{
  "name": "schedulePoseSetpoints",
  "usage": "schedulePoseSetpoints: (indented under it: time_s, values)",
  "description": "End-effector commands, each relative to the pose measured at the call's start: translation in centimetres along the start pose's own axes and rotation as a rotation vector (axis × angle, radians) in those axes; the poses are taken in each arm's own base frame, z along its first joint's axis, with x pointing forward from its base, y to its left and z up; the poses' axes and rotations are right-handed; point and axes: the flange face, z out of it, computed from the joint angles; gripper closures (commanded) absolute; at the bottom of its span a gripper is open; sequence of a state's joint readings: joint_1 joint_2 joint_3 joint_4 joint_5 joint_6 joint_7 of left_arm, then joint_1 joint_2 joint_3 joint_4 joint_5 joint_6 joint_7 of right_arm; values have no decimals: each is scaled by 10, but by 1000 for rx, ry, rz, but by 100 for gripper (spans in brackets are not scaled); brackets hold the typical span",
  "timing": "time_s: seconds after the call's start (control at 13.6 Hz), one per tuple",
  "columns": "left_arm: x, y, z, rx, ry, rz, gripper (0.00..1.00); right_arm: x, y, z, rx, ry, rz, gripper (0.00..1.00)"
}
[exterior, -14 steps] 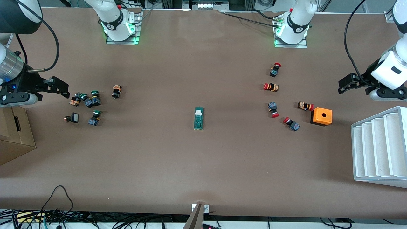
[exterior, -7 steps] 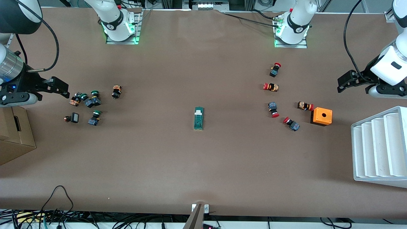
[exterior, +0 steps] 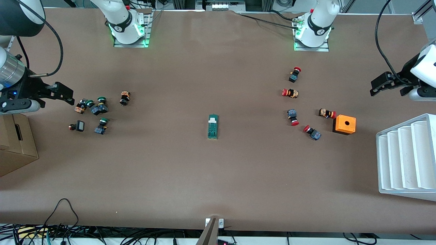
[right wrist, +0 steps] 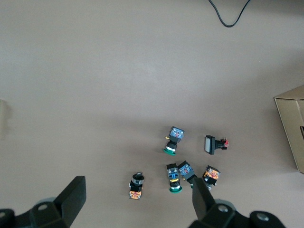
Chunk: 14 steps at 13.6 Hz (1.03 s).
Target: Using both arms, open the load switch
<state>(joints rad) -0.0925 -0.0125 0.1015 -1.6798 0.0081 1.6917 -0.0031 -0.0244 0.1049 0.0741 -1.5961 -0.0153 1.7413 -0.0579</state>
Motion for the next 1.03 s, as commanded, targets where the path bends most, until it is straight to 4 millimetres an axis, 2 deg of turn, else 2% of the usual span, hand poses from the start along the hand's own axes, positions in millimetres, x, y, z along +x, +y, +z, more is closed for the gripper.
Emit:
schedulePoseSetpoints:
  time_s: [0.0, 0.29, 0.95]
  values:
    - [-3, -5, -5, 8, -3, -5, 0, 0, 2, -8, -10, 13, -15, 1]
    - [-2, -8, 0, 9, -17, -11, 0, 1, 4, -6, -27, 9, -18, 1]
    - [-2, -12, -3, 10, -3, -16, 0, 1, 5, -6, -39, 8, -23, 1]
